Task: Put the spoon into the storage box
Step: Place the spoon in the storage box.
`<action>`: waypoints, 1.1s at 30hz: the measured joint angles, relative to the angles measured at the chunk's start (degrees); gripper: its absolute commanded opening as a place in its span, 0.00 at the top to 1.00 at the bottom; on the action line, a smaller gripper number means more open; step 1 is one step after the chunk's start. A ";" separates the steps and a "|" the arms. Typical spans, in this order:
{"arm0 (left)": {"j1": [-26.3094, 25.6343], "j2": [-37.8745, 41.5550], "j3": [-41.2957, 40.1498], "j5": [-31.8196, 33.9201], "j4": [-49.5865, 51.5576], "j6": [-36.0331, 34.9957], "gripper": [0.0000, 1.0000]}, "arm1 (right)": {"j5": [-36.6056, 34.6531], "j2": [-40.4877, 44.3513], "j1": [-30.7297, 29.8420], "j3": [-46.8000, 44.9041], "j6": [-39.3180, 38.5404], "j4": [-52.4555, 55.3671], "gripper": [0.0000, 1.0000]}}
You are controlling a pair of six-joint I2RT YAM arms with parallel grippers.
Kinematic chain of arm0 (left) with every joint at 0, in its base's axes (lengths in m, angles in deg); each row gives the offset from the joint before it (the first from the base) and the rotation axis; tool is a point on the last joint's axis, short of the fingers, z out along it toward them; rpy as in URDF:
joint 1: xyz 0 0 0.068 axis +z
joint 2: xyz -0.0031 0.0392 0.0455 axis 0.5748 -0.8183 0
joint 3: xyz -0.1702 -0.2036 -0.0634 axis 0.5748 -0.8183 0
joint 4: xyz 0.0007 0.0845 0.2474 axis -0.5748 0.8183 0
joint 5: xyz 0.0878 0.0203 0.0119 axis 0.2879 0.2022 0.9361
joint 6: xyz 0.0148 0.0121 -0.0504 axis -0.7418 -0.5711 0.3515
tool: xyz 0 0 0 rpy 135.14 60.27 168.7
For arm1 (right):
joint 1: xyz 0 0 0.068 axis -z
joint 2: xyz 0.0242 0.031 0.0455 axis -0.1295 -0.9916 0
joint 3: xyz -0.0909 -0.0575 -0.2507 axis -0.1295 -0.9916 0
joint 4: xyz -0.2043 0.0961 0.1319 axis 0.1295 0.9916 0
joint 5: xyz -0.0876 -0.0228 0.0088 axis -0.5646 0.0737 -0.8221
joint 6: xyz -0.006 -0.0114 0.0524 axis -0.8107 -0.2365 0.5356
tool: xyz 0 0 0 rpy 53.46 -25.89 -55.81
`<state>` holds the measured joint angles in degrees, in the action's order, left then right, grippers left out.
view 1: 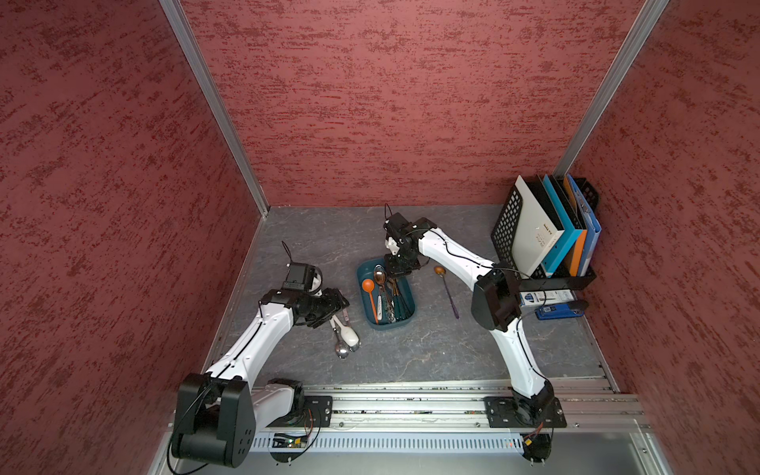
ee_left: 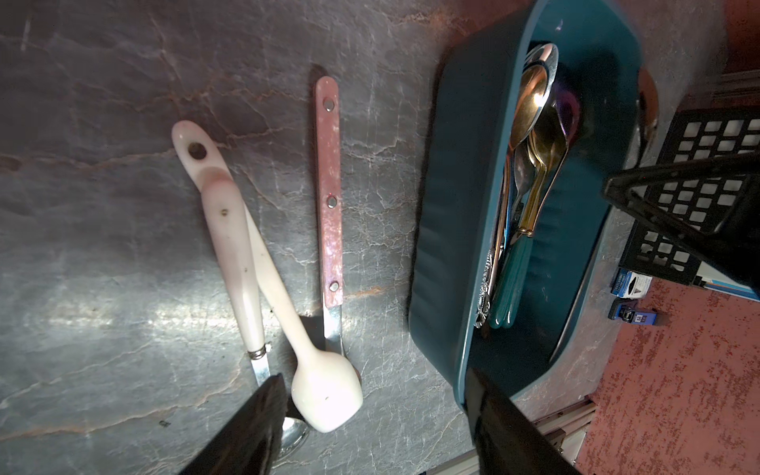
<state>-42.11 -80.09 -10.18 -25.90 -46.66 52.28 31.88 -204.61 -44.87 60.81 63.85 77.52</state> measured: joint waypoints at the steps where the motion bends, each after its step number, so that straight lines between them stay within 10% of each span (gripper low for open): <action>1: 0.00 0.00 0.00 -0.04 -0.02 -0.02 0.28 | -0.09 -0.17 -0.04 0.04 0.02 0.17 0.94; 21: 0.00 -0.11 -0.17 -0.44 -0.42 -0.04 0.28 | -2.47 -4.96 -0.24 1.86 -0.04 0.50 0.91; 33: -2.29 -0.11 1.16 1.05 1.14 -0.68 0.28 | -3.28 -4.96 -0.24 1.86 -0.98 0.66 0.71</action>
<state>-44.41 -80.20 -9.02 -24.85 -45.53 51.61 28.60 -209.57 -45.11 62.67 62.87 78.18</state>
